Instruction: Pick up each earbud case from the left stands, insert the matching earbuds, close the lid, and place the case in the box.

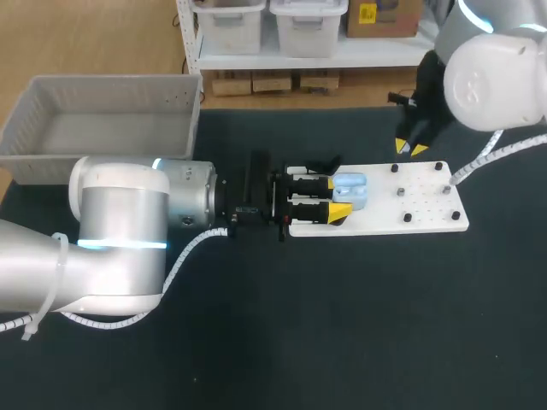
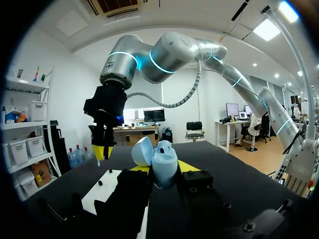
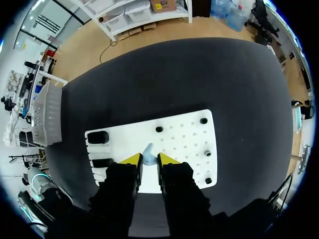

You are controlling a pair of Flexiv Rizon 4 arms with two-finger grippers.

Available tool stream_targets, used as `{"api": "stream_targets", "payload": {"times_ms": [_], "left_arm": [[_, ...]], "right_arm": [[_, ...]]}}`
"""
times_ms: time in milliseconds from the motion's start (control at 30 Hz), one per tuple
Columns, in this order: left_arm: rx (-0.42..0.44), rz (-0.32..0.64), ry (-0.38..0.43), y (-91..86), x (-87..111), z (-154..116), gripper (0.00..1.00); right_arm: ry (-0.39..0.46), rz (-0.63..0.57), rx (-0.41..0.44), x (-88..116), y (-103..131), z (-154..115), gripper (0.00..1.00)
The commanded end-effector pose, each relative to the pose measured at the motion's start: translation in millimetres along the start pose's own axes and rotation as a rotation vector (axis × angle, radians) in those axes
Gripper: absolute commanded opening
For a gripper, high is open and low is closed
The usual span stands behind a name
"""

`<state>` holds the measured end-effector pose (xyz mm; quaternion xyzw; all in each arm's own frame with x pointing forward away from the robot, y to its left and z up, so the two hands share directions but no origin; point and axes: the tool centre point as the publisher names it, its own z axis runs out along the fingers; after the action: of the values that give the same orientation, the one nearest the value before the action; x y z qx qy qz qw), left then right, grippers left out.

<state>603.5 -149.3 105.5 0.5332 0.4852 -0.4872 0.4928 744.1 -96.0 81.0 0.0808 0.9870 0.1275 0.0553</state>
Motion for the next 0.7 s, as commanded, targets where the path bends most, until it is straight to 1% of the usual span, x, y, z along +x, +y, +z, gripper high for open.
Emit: {"api": "stream_targets", "payload": {"times_ms": [33,67,100,200,300,367,433,700], "left_arm": [[-0.007,0.003,-0.003,-1.4,1.0,0,0.0],[-0.007,0.003,-0.003,-1.4,1.0,0,0.0],[-0.007,0.003,-0.003,-1.4,1.0,0,0.0],[-0.007,0.003,-0.003,-1.4,1.0,0,0.0],[-0.007,0.003,-0.003,-1.4,1.0,0,0.0],[-0.007,0.003,-0.003,-1.4,1.0,0,0.0],[-0.007,0.003,-0.003,-1.4,1.0,0,0.0],[-0.007,0.003,-0.003,-1.4,1.0,0,0.0]], "right_arm": [[-0.066,-0.021,-0.009,27,4,-48,0.0],[-0.074,-0.028,-0.012,29,6,-54,0.0],[-0.09,-0.038,-0.018,34,10,-68,0.0],[-0.118,-0.075,-0.023,47,20,-95,0.0],[-0.103,-0.107,-0.017,64,30,-116,0.0],[-0.08,-0.13,0.01,77,36,-122,0.0],[-0.045,-0.151,0.019,91,42,-126,0.0],[0.037,-0.254,0.037,144,66,-122,0.0]]}}
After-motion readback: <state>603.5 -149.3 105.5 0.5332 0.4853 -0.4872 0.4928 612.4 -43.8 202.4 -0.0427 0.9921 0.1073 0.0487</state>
